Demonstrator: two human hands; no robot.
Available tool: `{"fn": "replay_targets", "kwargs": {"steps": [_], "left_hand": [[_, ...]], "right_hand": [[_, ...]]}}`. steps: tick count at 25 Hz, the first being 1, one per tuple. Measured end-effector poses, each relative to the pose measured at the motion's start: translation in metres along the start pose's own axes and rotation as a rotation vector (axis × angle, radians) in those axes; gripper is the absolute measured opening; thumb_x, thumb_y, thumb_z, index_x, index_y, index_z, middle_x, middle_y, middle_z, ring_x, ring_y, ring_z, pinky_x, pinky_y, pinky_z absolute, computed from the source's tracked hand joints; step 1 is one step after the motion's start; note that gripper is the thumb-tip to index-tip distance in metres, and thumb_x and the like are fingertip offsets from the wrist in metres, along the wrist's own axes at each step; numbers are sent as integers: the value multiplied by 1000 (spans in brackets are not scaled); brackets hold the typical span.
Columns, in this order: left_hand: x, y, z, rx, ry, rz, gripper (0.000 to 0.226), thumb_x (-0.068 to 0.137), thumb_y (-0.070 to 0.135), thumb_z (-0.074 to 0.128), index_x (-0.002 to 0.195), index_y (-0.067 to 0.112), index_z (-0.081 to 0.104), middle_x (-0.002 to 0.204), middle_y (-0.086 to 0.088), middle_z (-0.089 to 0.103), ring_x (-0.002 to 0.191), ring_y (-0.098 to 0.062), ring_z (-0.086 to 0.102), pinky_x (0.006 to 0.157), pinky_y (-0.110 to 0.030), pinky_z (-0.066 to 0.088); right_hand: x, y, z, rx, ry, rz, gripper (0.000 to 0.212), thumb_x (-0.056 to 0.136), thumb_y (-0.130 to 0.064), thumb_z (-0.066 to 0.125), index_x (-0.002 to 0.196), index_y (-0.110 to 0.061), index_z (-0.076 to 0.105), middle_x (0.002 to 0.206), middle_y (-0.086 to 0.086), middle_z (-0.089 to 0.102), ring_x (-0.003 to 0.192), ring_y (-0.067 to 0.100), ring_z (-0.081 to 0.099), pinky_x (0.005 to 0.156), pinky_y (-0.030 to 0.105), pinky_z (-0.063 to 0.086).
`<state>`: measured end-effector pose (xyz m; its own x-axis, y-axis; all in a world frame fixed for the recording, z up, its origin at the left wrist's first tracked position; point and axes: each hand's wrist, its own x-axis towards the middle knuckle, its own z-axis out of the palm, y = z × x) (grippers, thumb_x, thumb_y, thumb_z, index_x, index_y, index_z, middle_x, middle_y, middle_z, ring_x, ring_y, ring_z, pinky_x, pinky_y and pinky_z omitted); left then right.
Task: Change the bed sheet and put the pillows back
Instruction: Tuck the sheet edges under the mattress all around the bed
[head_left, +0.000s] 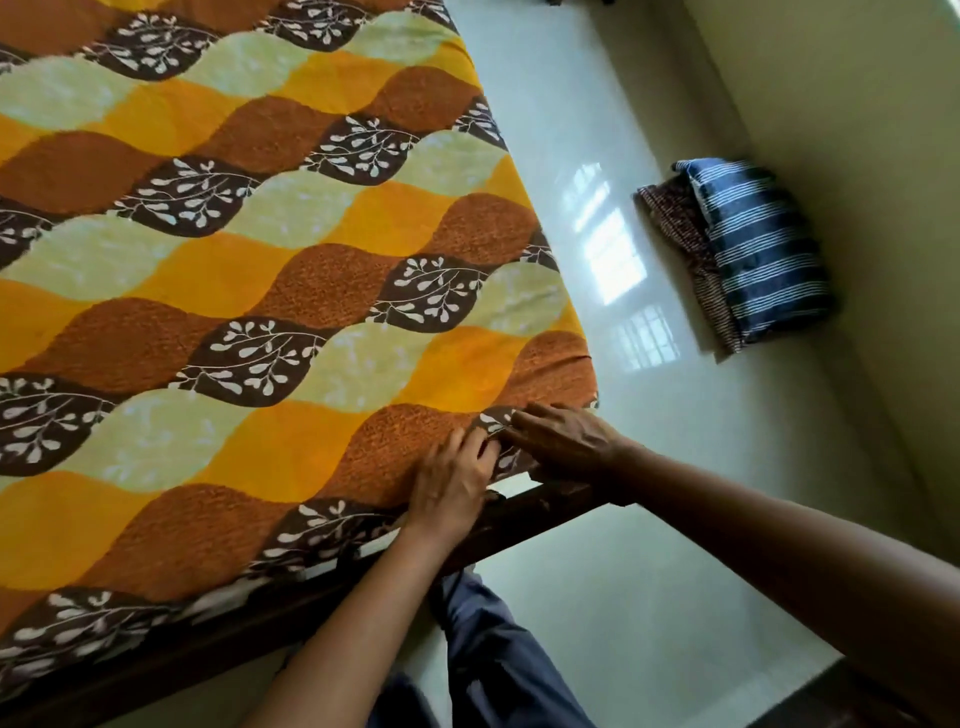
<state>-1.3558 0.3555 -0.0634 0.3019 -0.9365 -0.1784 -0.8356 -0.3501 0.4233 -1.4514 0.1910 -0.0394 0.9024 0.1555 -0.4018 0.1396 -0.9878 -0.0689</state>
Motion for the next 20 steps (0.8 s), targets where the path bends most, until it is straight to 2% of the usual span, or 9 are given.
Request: {"fn": "replay_targets", "kwargs": {"steps": [2, 3, 5, 7, 9, 11, 15, 18, 20], "left_hand": [[2, 5, 7, 57, 69, 65, 33, 60, 4, 81, 88, 12, 67, 79, -3, 61, 70, -23, 59, 50, -30, 47], [1, 7, 8, 45, 101, 93, 29, 60, 0, 80, 83, 11, 68, 73, -3, 61, 65, -22, 58, 48, -29, 46], [-3, 9, 9, -3, 114, 111, 29, 55, -5, 81, 77, 11, 70, 68, -2, 63, 61, -20, 60, 46, -25, 45], [-9, 13, 10, -67, 49, 66, 32, 51, -5, 82, 77, 11, 73, 64, -1, 65, 56, -17, 62, 45, -21, 46], [-7, 15, 12, -149, -32, -21, 24, 61, -5, 77, 80, 10, 74, 65, -4, 68, 56, -19, 65, 48, -23, 52], [1, 11, 16, -192, -98, -112, 16, 79, -2, 63, 86, 7, 73, 75, -10, 70, 68, -24, 68, 57, -30, 54], [8, 12, 27, -184, -316, -260, 26, 94, 19, 43, 106, 16, 65, 95, -12, 67, 86, -29, 63, 72, -35, 51], [1, 23, 23, -370, -290, -361, 36, 95, 37, 43, 116, 16, 63, 98, -12, 70, 85, -28, 65, 73, -34, 51], [-1, 28, 11, -429, -225, -405, 36, 94, 36, 47, 117, 13, 64, 96, -12, 70, 80, -27, 65, 67, -30, 48]], "right_hand": [[-6, 11, 4, 91, -5, -57, 49, 61, -29, 80, 103, -10, 63, 92, 10, 67, 67, 24, 64, 42, 24, 46], [-11, 16, 5, 188, -30, -74, 32, 75, -29, 65, 98, -7, 63, 86, 12, 65, 63, 26, 62, 43, 27, 47], [-16, 23, 3, 318, -83, -70, 43, 85, -33, 32, 94, -5, 63, 80, 14, 63, 64, 29, 61, 49, 33, 47], [-17, 26, 1, 350, -137, -86, 35, 88, -23, 37, 95, -4, 65, 80, 14, 64, 67, 29, 63, 52, 29, 41], [-14, 26, 3, 301, -199, -124, 22, 90, -11, 48, 101, -1, 65, 88, 16, 66, 75, 29, 65, 56, 28, 38], [-3, 24, 0, 273, -282, -105, 23, 93, -8, 46, 108, 0, 62, 97, 17, 65, 83, 29, 65, 59, 29, 41], [4, 10, -3, 262, -383, 67, 25, 96, -8, 40, 113, 2, 55, 102, 17, 64, 80, 27, 59, 56, 27, 35], [-6, 5, 15, 296, -436, 141, 33, 97, -17, 43, 128, -13, 50, 114, 12, 61, 84, 23, 61, 59, 28, 39], [-9, 3, 13, 407, -406, 231, 32, 96, -20, 44, 127, -18, 54, 110, 9, 64, 84, 23, 63, 56, 26, 38]]}}
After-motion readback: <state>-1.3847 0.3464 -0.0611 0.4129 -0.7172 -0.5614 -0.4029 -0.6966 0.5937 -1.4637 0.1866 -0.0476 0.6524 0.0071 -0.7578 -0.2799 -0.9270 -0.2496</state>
